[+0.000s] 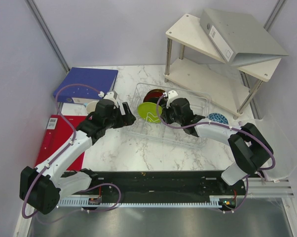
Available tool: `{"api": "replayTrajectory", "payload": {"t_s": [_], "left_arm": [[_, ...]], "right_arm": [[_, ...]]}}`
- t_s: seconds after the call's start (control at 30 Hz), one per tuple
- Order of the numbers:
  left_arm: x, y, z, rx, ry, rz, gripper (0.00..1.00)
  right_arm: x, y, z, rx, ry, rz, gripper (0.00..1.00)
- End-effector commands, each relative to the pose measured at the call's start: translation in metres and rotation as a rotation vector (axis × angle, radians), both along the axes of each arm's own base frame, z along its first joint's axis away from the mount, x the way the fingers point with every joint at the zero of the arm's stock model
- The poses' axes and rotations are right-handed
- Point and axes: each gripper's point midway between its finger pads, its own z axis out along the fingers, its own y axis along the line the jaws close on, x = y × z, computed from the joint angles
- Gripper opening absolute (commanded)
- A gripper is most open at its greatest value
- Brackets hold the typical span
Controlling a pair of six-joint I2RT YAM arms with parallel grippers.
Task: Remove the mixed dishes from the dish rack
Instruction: Pick up the plate from the dish rack.
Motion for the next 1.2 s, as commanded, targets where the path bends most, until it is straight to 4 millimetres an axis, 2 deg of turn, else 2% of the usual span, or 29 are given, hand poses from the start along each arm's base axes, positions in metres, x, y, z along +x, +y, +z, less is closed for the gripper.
{"api": "replayTrajectory", "payload": {"t_s": [0.0, 0.23, 0.47, 0.63, 0.73, 0.77, 0.87, 0.93, 1.17], "left_arm": [[0.002, -0.005, 0.003, -0.027, -0.007, 0.006, 0.93], [0.0, -0.006, 0.0, -0.029, 0.003, 0.001, 0.93], [-0.001, -0.007, 0.0, -0.028, 0.003, -0.001, 0.93], [-0.001, -0.007, -0.002, -0.026, 0.009, 0.0, 0.93], [-0.001, -0.008, -0.002, -0.025, 0.006, -0.004, 0.93], [-0.001, -0.007, -0.003, -0.024, 0.011, -0.003, 0.93], [-0.001, -0.007, -0.003, -0.023, 0.01, -0.004, 0.93], [-0.001, -0.007, -0.003, -0.023, 0.01, -0.001, 0.93], [0.0, -0.007, 0.0, -0.028, 0.003, 0.007, 0.93]], "right_arm": [[0.017, 0.006, 0.044, 0.098, -0.124, -0.035, 0.34], [0.018, 0.003, 0.052, 0.117, -0.144, -0.058, 0.39], [0.021, 0.003, 0.057, 0.135, -0.155, -0.067, 0.39], [0.022, 0.008, 0.044, 0.122, -0.119, -0.045, 0.34], [0.022, 0.01, 0.038, 0.117, -0.103, -0.04, 0.19], [0.022, 0.01, 0.037, 0.116, -0.1, -0.038, 0.1], [0.021, 0.011, 0.029, 0.1, -0.075, -0.033, 0.0], [0.021, 0.009, 0.033, 0.106, -0.083, -0.041, 0.0], [0.018, 0.003, 0.091, 0.161, -0.176, -0.052, 0.0]]}}
